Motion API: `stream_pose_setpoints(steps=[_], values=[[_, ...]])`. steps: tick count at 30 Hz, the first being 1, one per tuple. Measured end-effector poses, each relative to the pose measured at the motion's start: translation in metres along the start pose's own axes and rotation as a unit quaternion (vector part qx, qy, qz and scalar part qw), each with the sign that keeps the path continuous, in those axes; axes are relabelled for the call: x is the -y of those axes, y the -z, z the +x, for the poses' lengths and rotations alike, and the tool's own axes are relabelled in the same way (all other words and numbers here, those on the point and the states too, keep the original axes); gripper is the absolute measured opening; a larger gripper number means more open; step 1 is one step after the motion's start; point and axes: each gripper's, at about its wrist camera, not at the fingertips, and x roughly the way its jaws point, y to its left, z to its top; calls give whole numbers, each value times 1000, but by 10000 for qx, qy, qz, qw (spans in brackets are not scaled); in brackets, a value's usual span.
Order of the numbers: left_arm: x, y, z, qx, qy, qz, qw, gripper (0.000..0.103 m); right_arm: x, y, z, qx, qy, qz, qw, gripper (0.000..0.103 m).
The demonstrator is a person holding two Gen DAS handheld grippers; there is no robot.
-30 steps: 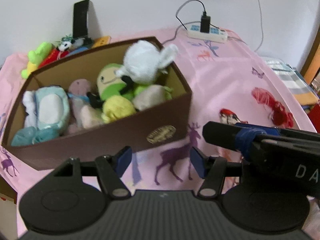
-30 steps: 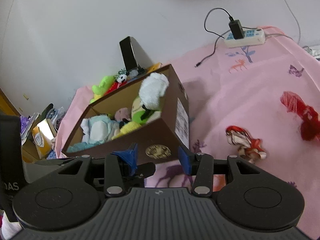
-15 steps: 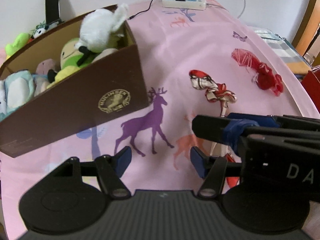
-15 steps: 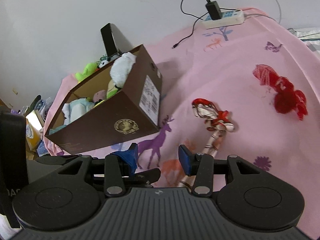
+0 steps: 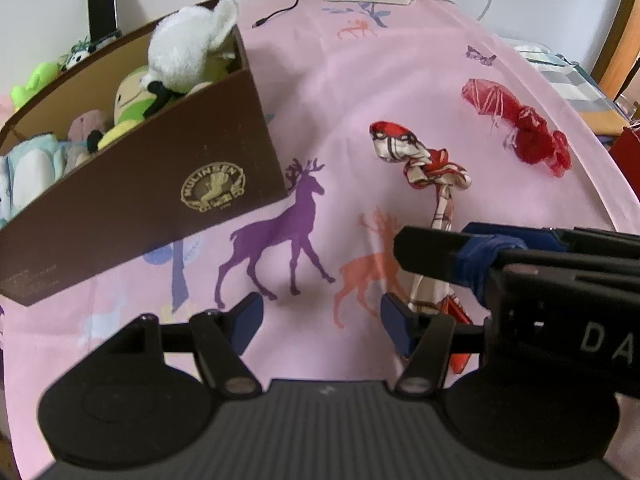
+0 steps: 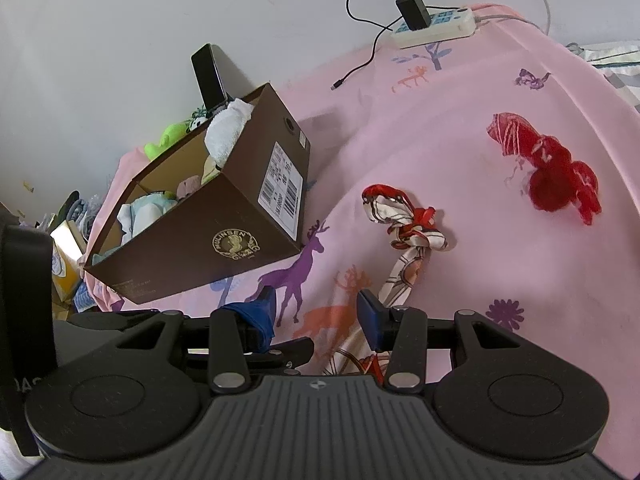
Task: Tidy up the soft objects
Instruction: 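Grasp the red-and-white patterned scarf with the right gripper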
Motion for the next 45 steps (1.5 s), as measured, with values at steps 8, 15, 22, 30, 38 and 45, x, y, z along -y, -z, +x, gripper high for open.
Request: stream_pose_setpoints(steps=[8,15,22,30,38,45], values=[[5,3,5,-102,50,-15,9999,63,8,0,1,-24,79,30,10000,29],[3,2,14,-187,144,-16,9997,64,17,-2,4,-24,249,166,9995,29],[-1,4,19,-130,409,-93,9990,64,25,-3,10,21,325,261,9991,29],[11,3,22,178,939,120,9953,65,46,-6,13,126,562,498,9971,28],[20,-5,27,338,1236,393,9910,65,48,-16,21,136,634,431,9970,27],[18,-11,32,469,1416,535,9874,65,50,-30,36,162,752,359,9964,27]])
